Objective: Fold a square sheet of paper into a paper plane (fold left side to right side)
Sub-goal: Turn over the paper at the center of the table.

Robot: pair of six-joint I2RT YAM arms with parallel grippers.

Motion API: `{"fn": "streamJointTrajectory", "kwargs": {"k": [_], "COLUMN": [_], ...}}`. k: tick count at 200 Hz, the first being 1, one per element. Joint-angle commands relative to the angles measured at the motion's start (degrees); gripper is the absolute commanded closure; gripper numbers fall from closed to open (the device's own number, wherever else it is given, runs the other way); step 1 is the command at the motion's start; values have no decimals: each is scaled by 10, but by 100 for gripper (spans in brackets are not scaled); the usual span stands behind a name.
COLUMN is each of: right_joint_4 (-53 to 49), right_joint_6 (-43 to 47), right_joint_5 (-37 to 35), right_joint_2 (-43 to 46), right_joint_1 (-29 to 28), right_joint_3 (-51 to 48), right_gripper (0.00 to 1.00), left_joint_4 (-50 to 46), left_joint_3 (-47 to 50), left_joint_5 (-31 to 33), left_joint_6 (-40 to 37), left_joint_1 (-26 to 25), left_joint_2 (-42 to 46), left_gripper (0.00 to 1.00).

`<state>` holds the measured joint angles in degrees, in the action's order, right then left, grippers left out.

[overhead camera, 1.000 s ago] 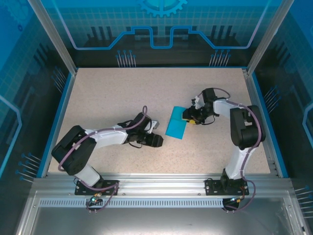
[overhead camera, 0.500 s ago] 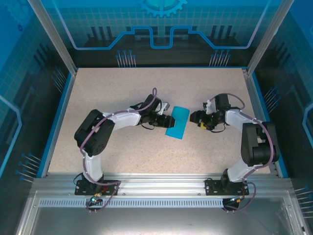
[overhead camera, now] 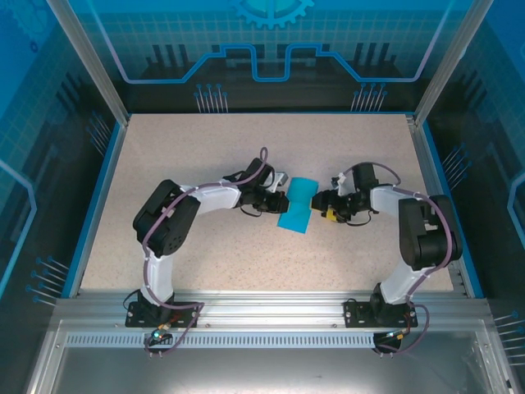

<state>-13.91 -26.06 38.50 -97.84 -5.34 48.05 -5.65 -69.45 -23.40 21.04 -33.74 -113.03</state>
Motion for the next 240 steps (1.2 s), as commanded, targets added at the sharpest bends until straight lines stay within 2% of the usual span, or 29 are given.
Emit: {"fn": "streamJointTrajectory", "kwargs": {"k": [1, 56, 84, 131, 139, 151, 182, 205, 224, 240], "right_joint_4": [49, 63, 70, 85, 84, 81, 71, 87, 136, 165], "right_joint_6": [-36, -54, -63, -66, -64, -63, -54, -36, -34, -28], "right_joint_5": [40, 40, 42, 49, 48, 48, 56, 86, 135, 167], "right_joint_2": [-25, -74, -107, -104, -98, -88, -44, 13, 71, 119], "right_joint_1": [-17, -50, -62, -67, -66, -64, -56, -46, -34, -30], "right_joint_3": [20, 67, 94, 102, 102, 106, 118, 121, 115, 117], "right_gripper": [29, 31, 42, 68, 72, 78, 90, 94, 93, 92], "left_joint_4": [11, 18, 20, -4, -3, 1, 26, 49, 75, 119], "left_joint_3": [19, 30, 31, 30, 37, 51, 110, 159, 195, 222], "left_joint_5": [6, 11, 16, 59, 62, 67, 79, 82, 75, 46], "left_joint_6": [3, 8, 12, 14, 13, 14, 29, 56, 80, 97], "left_joint_1": [6, 11, 15, 28, 31, 35, 45, 57, 66, 70], "left_joint_2": [39, 47, 45, 69, 80, 104, 193, 276, 349, 407], "left_gripper": [90, 88, 84, 56, 54, 50, 30, 16, 2, 1]}}
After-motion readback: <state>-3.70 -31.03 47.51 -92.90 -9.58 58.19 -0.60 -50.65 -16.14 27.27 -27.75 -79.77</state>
